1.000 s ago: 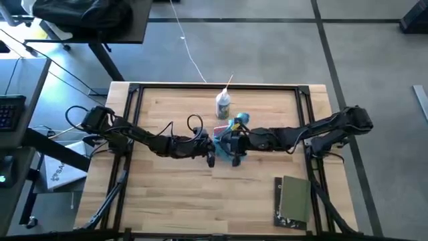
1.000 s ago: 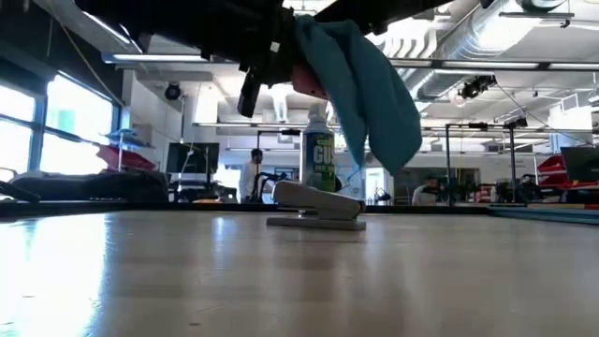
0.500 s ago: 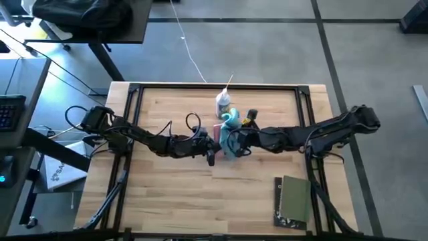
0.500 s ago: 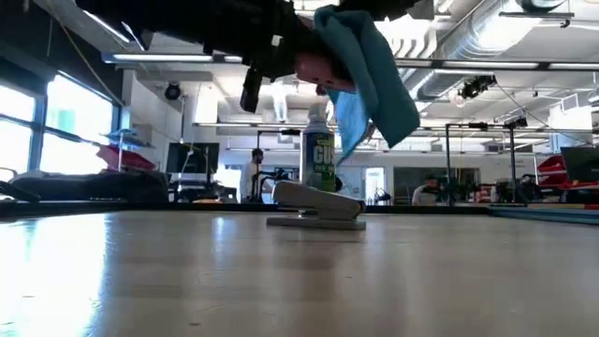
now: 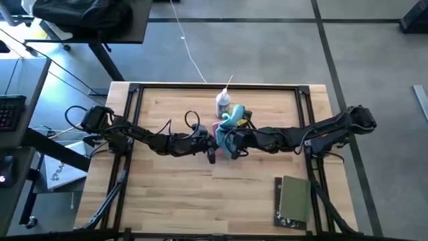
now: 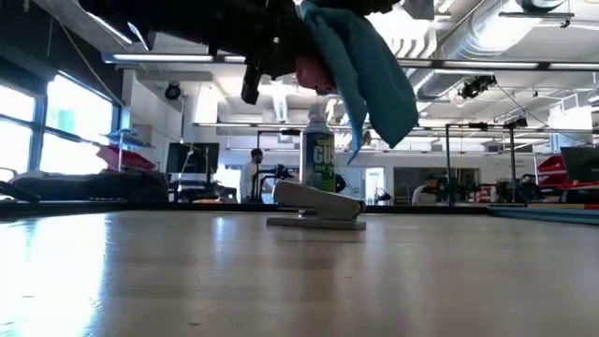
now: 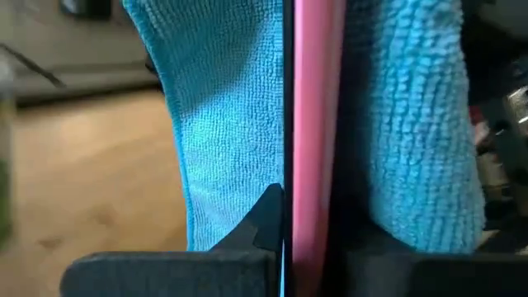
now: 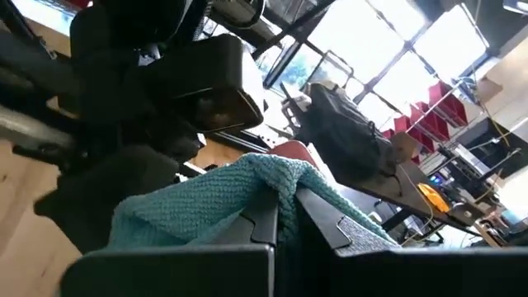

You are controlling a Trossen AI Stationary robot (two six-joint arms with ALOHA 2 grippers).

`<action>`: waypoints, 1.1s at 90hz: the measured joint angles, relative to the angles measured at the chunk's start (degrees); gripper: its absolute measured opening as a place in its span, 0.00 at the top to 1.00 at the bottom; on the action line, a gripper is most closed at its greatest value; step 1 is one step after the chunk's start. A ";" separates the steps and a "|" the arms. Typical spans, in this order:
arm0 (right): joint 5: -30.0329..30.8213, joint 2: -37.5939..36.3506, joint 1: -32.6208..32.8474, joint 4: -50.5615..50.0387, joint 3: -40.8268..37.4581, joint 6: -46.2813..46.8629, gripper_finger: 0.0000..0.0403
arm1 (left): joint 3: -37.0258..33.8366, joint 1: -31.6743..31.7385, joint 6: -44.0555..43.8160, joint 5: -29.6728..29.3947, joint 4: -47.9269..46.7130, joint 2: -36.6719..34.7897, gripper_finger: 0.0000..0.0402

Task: Apply microfiber cloth
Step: Wipe the pink phone with the blue microfiber cloth

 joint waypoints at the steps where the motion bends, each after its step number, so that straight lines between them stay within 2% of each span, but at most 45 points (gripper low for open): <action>1: 0.00 -0.22 0.05 -0.72 0.30 -0.01 1.00 | 0.00 -0.07 1.20 -0.35 0.00 0.00 0.98; 14: 0.15 -3.81 1.26 -14.31 6.05 0.69 1.00 | 0.07 -0.34 20.59 -4.35 -0.08 0.00 0.98; 23: 0.96 -5.66 1.38 -29.83 12.11 3.19 1.00 | 0.07 -0.48 35.86 -6.51 -0.47 0.00 0.98; 37: -7.18 -6.08 0.53 -58.26 22.03 10.26 1.00 | 0.11 -0.56 61.10 -7.55 -0.05 0.00 0.98; 48: -10.12 -6.17 -0.86 -70.07 25.54 14.02 1.00 | 0.11 -0.59 77.37 -8.90 0.65 0.00 0.98; 60: -10.78 -6.08 -2.75 -67.78 25.20 12.38 1.00 | 0.09 -0.57 93.15 -9.72 1.75 0.00 0.98; 81: -22.88 -0.58 -5.32 -53.67 23.76 5.34 1.00 | 0.03 -0.47 124.61 -10.70 2.12 2.70 0.98; 86: -24.85 1.26 -5.35 -52.39 23.76 4.50 1.00 | 0.45 -0.16 127.37 -11.55 1.83 3.55 0.98; 99: -29.82 5.92 -5.33 -52.31 23.74 5.00 1.00 | 2.69 0.17 127.13 -12.18 2.78 4.15 0.98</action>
